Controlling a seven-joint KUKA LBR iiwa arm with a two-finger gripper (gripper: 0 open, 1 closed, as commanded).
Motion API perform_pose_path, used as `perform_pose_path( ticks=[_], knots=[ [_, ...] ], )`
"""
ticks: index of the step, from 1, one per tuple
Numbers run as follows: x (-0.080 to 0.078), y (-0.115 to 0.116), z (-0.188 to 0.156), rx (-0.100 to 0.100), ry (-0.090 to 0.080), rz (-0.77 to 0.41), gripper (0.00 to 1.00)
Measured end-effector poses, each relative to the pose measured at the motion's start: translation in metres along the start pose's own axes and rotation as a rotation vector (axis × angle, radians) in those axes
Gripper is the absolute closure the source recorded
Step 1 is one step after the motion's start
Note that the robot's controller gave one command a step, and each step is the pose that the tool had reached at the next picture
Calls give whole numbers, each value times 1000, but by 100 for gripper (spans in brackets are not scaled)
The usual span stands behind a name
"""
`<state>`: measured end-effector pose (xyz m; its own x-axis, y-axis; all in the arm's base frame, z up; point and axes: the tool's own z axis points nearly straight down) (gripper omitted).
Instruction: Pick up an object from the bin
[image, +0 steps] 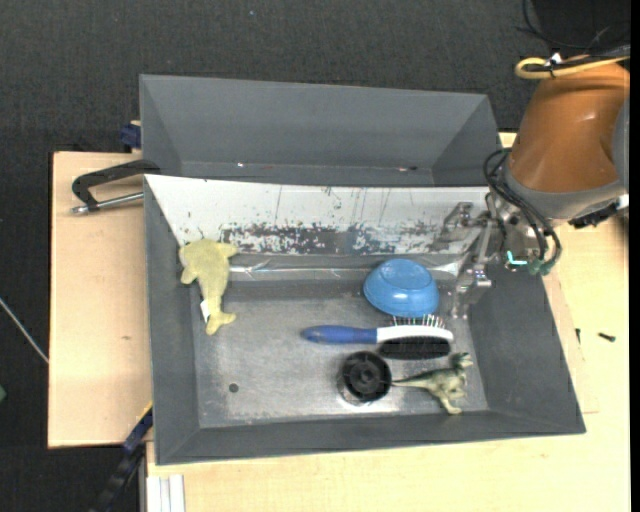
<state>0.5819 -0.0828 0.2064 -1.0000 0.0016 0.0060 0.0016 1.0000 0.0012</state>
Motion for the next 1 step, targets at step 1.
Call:
perform_pose_path(
  ticks=[1],
  knots=[
    [37, 7, 96, 3, -24, 14, 0]
  ],
)
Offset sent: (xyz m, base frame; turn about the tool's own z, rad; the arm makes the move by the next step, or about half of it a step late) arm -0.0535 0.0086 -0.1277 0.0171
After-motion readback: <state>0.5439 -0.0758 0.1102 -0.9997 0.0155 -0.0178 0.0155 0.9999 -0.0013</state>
